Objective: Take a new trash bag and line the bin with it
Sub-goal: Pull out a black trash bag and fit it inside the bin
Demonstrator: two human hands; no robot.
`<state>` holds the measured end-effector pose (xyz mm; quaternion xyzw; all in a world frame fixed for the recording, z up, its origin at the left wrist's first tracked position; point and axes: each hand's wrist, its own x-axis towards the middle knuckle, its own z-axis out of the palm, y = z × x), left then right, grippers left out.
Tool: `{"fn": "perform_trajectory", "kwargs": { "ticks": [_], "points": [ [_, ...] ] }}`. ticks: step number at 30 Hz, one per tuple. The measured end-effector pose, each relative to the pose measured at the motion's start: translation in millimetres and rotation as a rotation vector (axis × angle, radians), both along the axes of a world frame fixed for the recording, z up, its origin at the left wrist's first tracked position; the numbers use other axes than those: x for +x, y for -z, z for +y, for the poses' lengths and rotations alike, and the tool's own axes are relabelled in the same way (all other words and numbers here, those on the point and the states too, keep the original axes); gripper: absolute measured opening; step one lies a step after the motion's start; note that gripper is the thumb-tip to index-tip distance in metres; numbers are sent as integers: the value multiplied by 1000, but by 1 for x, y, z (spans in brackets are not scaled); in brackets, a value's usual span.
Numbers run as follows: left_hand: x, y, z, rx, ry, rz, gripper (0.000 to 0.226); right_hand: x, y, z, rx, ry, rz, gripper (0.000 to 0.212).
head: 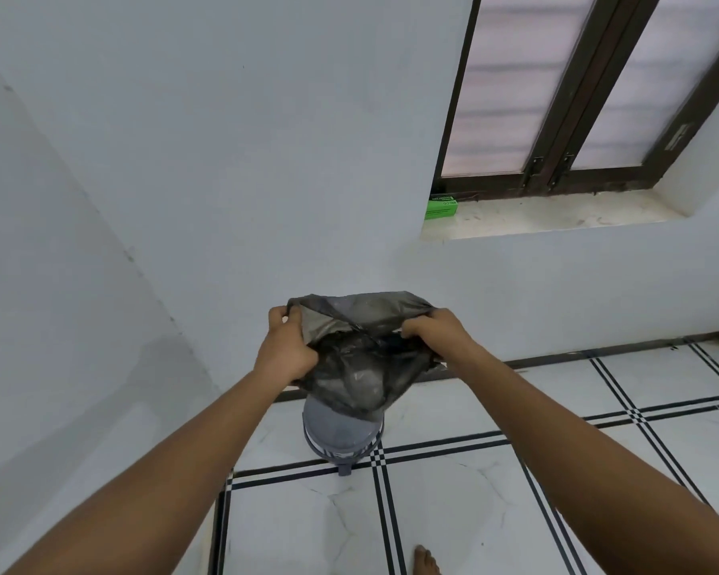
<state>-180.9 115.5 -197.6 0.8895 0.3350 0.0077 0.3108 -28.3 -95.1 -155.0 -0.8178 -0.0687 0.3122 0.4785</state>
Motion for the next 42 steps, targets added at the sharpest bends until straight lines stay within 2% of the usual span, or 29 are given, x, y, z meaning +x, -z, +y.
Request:
{"fn": "perform_trajectory", "kwargs": {
  "ticks": [2, 3, 6, 7, 8, 9, 10, 11, 12, 13, 14, 15, 17, 20, 21, 23, 25, 26, 28, 31, 33, 35, 36, 37, 39, 41, 42],
  "points": [
    [9, -9, -11, -35, -19, -29, 92, -8, -3, 11, 152, 48, 8, 16],
    [12, -14, -17, 8, -41, -82, 93, -10, -1, 16, 186, 42, -127, 17],
    [11, -20, -36, 362, -110, -331, 93, -17, 16, 16, 163, -108, -841, 46],
    [9, -19, -39, 490, -104, -358, 94, -15, 27, 15, 73, -190, -1022, 50],
    [7, -9, -38, 581, -76, -327, 95, -14, 37, 12, -85, -309, -1112, 47],
    [6, 2, -35, 603, -31, -220, 95, -14, 43, 8, -299, -465, -1048, 39],
    [5, 14, -30, 532, 39, -44, 90, -16, 44, 4, -542, -622, -865, 32],
    [3, 23, -24, 393, 124, 181, 78, -20, 40, 0, -772, -779, -611, 27],
    [1, 29, -21, 216, 206, 444, 60, -22, 36, -2, -903, -871, -363, 28],
    [0, 30, -19, 14, 262, 681, 39, -22, 31, -4, -947, -889, -209, 32],
    [-1, 30, -20, -140, 259, 801, 22, -21, 29, -3, -925, -863, -173, 35],
    [-1, 30, -21, -216, 210, 807, 16, -19, 28, -2, -870, -810, -216, 35],
    [1, 27, -18, -210, 33, 551, 27, -13, 27, 5, -676, -612, -352, 25],
    [-5, 23, -14, 106, -258, 17, 48, -5, 30, 8, -299, -260, -513, 22],
    [-6, 23, -11, 167, -298, -114, 52, -4, 31, 7, -235, -199, -599, 23],
    [-7, 23, -8, 195, -303, -229, 64, -3, 35, 5, -274, -260, -757, 26],
    [-9, 23, -6, 185, -225, -240, 87, -1, 45, 4, -436, -393, -761, 36],
    [-10, 23, -4, 192, -173, -211, 98, 1, 48, 4, -517, -421, -690, 42],
    [-15, 28, -1, 265, -69, -100, 104, 9, 52, 0, -680, -510, -554, 49],
    [-21, 41, 8, 343, 78, 89, 107, 15, 47, -3, -922, -759, -462, 39],
    [-20, 44, 15, 252, 119, 223, 113, 18, 41, -2, -956, -734, -435, 33],
    [-15, 38, 17, 62, 12, 312, 114, 20, 37, 0, -847, -548, -438, 35],
    [-13, 34, 14, 37, -56, 244, 115, 21, 38, 1, -718, -422, -478, 39],
    [-11, 30, 8, 110, -117, 80, 116, 19, 38, 2, -539, -302, -560, 43],
    [-10, 21, -7, 384, -187, -216, 116, 11, 39, 5, -181, -133, -767, 51],
    [-13, 20, -16, 528, -137, -270, 119, 6, 47, 6, -10, -92, -927, 56],
    [-15, 27, -18, 571, -83, -215, 124, 5, 53, 5, -36, -140, -1002, 55]
  ]
}}
